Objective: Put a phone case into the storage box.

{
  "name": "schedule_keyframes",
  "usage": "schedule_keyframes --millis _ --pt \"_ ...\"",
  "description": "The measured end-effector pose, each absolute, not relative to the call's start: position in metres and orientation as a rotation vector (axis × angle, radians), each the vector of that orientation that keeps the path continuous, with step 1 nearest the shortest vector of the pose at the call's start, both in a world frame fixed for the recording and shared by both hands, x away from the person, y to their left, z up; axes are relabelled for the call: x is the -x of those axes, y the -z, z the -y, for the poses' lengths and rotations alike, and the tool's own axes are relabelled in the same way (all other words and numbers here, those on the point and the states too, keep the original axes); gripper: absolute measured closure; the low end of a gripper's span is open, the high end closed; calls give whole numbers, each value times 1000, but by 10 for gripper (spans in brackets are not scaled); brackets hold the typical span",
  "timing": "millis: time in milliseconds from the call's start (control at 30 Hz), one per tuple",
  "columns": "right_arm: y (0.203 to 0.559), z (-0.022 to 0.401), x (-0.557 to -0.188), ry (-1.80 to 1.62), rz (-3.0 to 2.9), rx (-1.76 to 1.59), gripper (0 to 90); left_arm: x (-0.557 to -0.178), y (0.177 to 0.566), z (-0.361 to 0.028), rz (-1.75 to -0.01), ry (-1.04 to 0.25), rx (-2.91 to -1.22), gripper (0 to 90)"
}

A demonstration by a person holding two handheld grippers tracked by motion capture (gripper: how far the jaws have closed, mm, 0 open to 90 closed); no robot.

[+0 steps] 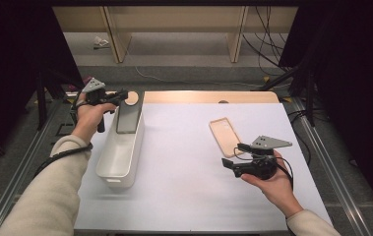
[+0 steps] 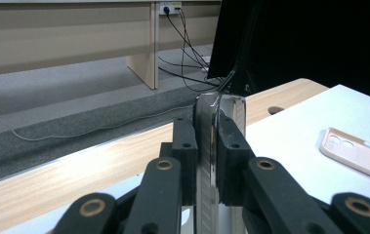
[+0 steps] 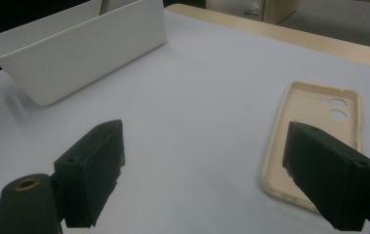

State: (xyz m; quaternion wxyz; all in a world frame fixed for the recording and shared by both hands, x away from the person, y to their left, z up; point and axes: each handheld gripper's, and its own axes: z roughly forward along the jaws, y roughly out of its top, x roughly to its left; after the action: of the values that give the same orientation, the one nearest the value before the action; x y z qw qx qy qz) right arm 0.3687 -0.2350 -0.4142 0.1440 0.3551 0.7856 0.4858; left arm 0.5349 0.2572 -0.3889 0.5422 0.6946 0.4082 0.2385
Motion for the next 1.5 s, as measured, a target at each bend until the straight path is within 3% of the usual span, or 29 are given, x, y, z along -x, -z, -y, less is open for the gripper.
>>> schedule_keyframes --millis 1500 --pt "415 234 -369 -1399 -2275 -1020 164 -541 410 -264 -1017 -534 -1652 800"
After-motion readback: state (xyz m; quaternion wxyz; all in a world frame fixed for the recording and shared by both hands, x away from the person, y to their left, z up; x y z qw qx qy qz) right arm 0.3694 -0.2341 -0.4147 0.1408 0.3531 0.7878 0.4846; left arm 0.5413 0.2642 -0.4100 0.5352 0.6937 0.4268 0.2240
